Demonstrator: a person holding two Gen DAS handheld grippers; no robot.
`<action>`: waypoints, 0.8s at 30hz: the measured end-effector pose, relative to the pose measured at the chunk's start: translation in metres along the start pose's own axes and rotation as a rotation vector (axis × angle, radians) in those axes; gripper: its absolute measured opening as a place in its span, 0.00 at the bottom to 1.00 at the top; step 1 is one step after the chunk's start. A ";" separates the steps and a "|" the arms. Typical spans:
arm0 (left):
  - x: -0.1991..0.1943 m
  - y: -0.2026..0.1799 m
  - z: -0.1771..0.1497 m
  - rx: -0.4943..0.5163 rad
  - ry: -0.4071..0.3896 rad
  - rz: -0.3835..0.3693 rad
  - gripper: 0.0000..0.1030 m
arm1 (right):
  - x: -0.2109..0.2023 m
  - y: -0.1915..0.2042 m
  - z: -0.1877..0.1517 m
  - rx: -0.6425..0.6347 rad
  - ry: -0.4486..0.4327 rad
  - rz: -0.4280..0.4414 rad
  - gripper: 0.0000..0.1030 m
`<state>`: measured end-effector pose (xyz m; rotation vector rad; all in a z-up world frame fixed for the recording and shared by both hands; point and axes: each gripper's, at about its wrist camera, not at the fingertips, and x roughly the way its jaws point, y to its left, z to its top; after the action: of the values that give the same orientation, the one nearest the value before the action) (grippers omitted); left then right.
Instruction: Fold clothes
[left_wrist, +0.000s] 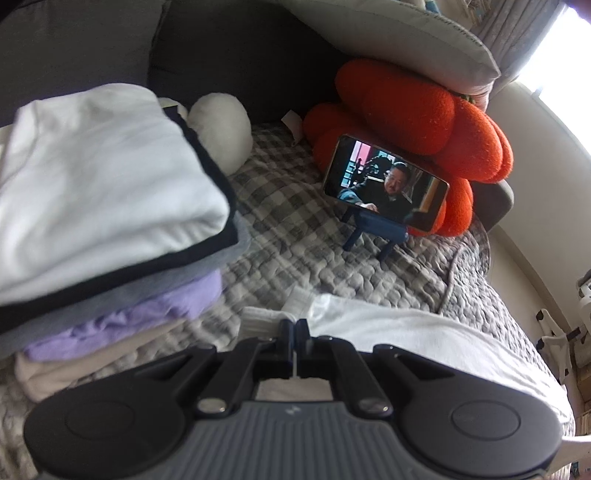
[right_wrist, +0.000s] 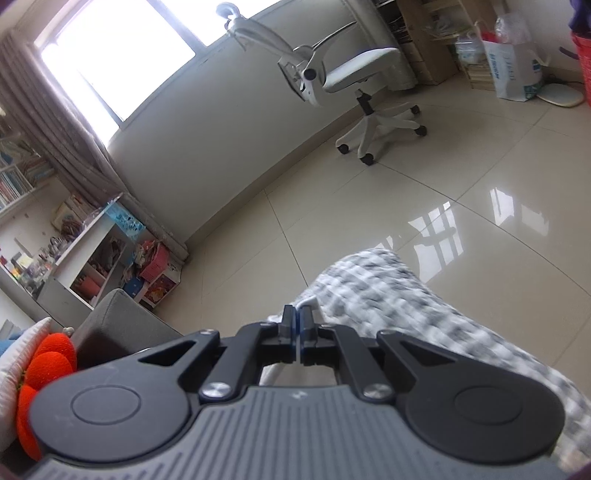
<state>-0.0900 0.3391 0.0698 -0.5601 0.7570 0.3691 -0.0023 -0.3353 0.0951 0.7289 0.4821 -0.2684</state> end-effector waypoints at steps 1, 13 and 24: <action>0.005 -0.002 0.003 -0.001 0.004 0.002 0.01 | 0.006 0.003 0.001 -0.002 0.004 -0.004 0.02; 0.060 -0.015 0.021 0.003 0.081 0.051 0.01 | 0.062 0.026 0.007 -0.007 0.038 -0.068 0.02; 0.085 -0.022 0.034 -0.037 0.112 0.045 0.01 | 0.088 0.042 0.014 -0.014 0.033 -0.112 0.02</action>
<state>-0.0033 0.3520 0.0349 -0.6027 0.8727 0.3961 0.0943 -0.3211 0.0832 0.6944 0.5562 -0.3582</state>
